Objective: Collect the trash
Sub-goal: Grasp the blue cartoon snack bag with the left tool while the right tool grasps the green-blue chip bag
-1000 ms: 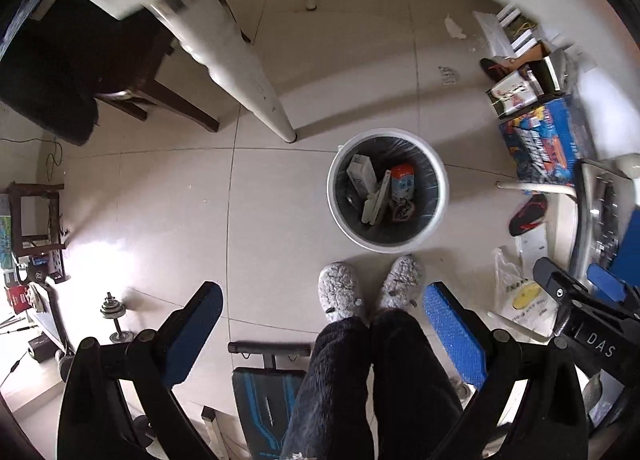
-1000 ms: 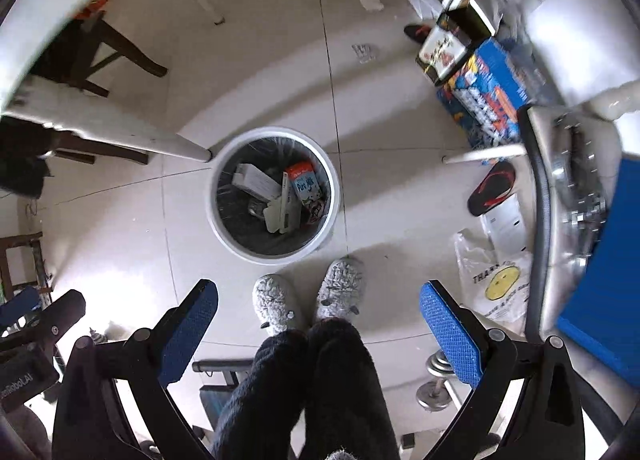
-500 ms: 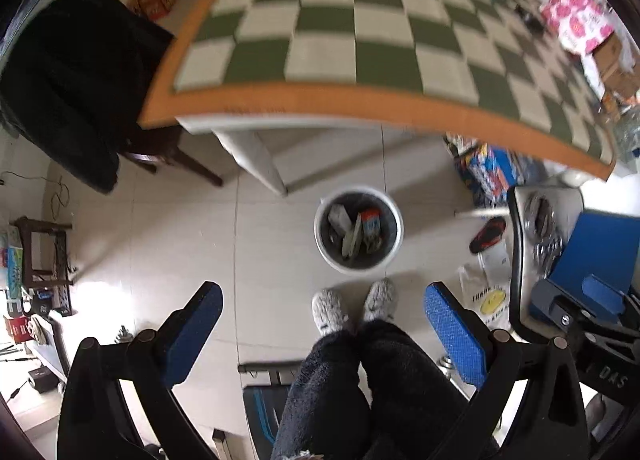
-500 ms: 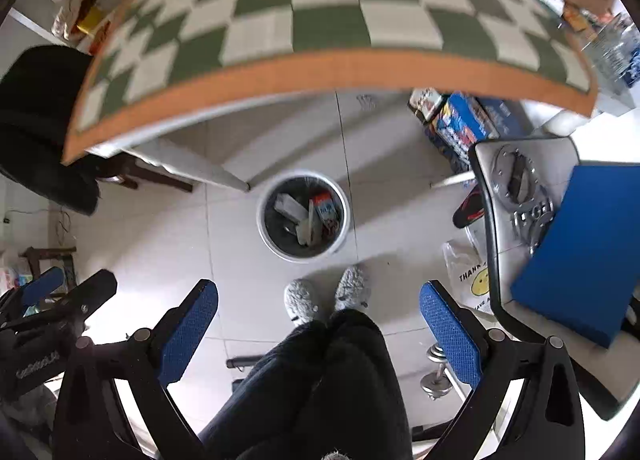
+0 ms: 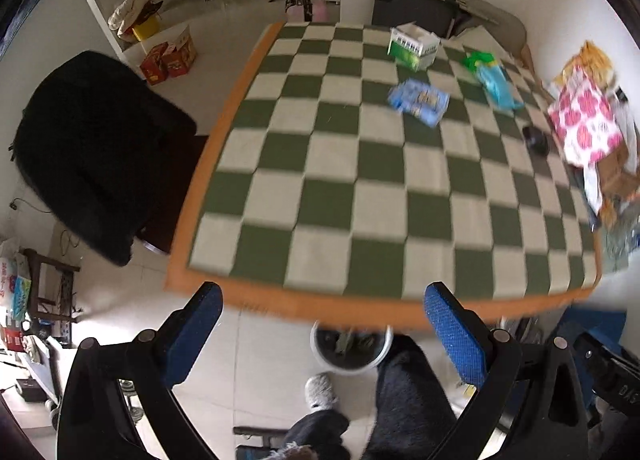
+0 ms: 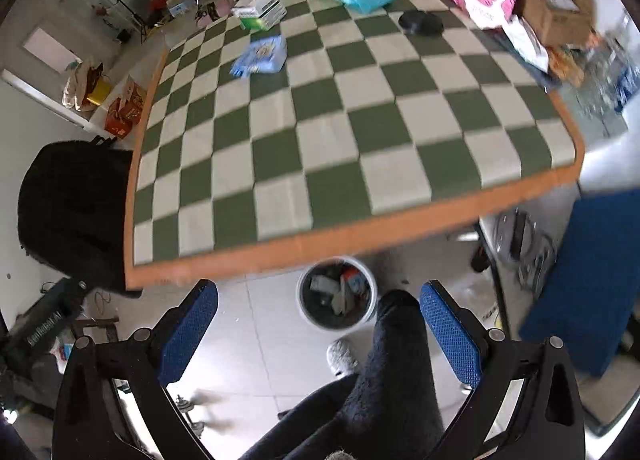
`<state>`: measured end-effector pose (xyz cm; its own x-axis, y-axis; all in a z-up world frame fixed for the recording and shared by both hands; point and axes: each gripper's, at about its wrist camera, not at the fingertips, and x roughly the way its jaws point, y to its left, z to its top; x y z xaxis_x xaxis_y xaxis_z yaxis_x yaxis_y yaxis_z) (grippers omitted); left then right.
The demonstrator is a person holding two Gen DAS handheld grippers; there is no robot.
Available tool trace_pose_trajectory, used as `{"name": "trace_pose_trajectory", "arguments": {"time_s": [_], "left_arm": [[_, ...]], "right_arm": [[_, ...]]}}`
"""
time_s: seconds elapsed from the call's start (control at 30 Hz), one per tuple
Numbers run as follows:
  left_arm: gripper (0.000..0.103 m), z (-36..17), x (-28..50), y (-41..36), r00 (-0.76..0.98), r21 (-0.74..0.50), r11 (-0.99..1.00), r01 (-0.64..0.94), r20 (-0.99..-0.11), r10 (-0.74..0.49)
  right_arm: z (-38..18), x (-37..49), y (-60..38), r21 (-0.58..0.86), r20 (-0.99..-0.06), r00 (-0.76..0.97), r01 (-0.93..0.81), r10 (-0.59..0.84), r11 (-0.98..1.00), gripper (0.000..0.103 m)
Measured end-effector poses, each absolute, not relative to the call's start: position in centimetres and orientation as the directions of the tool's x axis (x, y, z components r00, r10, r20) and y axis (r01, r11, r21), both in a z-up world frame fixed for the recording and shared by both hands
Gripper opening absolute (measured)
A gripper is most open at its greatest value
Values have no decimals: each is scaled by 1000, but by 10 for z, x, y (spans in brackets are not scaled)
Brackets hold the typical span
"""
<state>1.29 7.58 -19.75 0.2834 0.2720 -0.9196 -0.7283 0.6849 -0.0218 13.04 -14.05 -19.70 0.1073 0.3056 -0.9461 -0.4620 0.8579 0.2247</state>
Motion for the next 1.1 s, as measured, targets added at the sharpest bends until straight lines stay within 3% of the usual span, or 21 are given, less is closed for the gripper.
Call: {"name": "trace_pose_trajectory", "arguments": {"time_s": [0.23, 0.37, 0.57, 0.83, 1.03, 1.1], "left_arm": [[103, -207, 124, 128, 257, -80, 621, -779, -945, 200], [103, -238, 189, 169, 250, -195, 452, -871, -966, 65], [102, -295, 268, 215, 257, -269, 221, -938, -963, -83], [102, -357, 309, 247, 252, -253, -16, -967, -952, -172], [71, -360, 326, 248, 179, -186, 33, -982, -973, -144], [69, -353, 335, 242, 135, -149, 138, -979, -985, -108]], "right_arm": [[-209, 288, -98, 199, -959, 98, -433, 265, 879, 102], [-227, 389, -54, 115, -977, 103, -488, 188, 865, 102], [-260, 520, 23, 21, -988, 108, -595, 106, 803, 102], [-312, 623, 108, -13, -988, 118, -700, 97, 714, 102], [-343, 657, 149, -6, -989, 98, -769, 109, 639, 102], [-353, 666, 158, 0, -992, 80, -776, 99, 631, 102]]}}
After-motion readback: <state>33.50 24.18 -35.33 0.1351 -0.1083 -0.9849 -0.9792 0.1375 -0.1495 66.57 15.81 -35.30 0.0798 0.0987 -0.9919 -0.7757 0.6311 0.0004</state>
